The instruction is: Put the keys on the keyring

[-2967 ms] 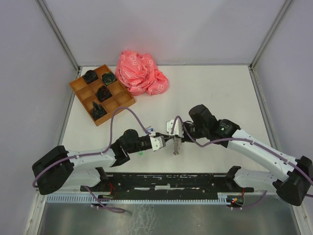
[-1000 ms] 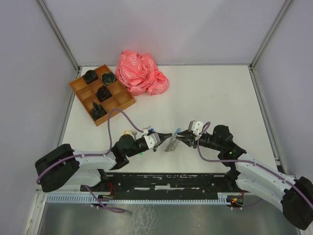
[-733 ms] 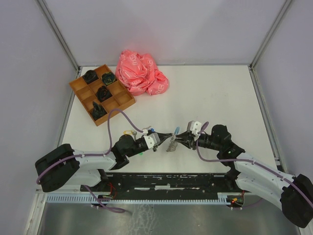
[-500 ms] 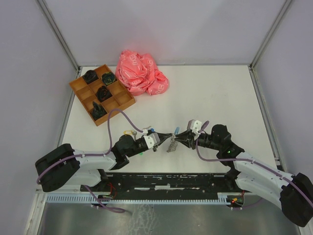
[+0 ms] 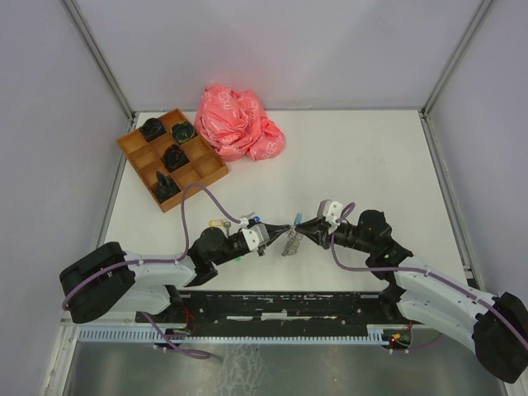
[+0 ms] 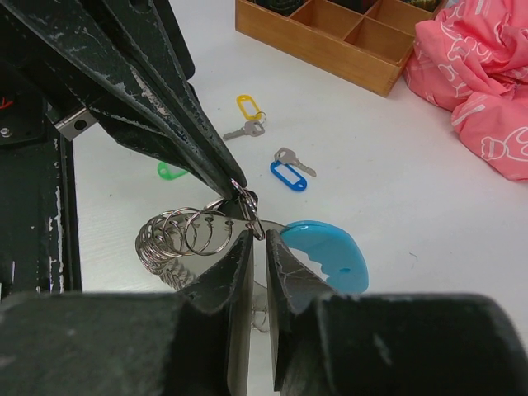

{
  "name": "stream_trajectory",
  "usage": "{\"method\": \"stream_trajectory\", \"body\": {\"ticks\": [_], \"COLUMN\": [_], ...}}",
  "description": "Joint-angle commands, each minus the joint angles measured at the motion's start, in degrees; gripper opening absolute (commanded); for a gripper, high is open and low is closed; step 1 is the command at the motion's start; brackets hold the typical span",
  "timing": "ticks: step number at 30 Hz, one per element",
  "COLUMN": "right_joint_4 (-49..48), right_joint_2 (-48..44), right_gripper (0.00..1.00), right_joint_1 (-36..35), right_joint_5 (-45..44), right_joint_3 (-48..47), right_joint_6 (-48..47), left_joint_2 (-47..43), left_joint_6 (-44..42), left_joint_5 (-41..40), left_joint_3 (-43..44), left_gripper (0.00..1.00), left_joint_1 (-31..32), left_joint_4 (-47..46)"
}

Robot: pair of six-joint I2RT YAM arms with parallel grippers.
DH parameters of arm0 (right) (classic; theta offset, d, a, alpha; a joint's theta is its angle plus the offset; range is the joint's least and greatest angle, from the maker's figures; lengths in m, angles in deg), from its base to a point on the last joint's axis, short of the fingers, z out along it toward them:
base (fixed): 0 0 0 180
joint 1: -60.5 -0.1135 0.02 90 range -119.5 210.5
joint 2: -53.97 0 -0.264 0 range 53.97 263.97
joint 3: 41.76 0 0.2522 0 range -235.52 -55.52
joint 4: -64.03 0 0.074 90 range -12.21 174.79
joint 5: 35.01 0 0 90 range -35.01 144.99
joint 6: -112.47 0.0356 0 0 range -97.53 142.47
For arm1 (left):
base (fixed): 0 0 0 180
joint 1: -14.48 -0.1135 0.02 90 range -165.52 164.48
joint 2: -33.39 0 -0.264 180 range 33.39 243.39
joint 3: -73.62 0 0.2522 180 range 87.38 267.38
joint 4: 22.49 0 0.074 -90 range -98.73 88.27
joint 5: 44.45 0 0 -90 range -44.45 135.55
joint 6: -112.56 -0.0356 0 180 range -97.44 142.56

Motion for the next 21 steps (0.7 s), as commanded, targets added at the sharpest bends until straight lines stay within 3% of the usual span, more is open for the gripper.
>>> {"method": "stream_trajectory", "body": {"ticks": [1,7,21], "right_joint_4": [-4.3,0.1,35.9], "right_joint_2": [0.6,0.0,3.0], "right_gripper": [0.15,0.01,0.01], "right_joint_1": [0.1,0.0,-0.5], "right_joint_5": [1.4,2.4,8.4], "right_joint_3": [-2.2,-4.5,-22.0], "right_joint_6": [1.1,-0.8,-20.4], "left_joint_2": [-0.2,-0.8,-3.0], "left_joint_6": [1.7,1.5,-1.1], "left_joint_5": [0.5,1.1,4.8], "left_joint_3": [0.1,0.1,3.6], "left_gripper": [0.03,0.03,0.03], "left_joint_1": [0.1,0.1,0.1], "left_joint_4": [-4.6,-3.0,8.1]}}
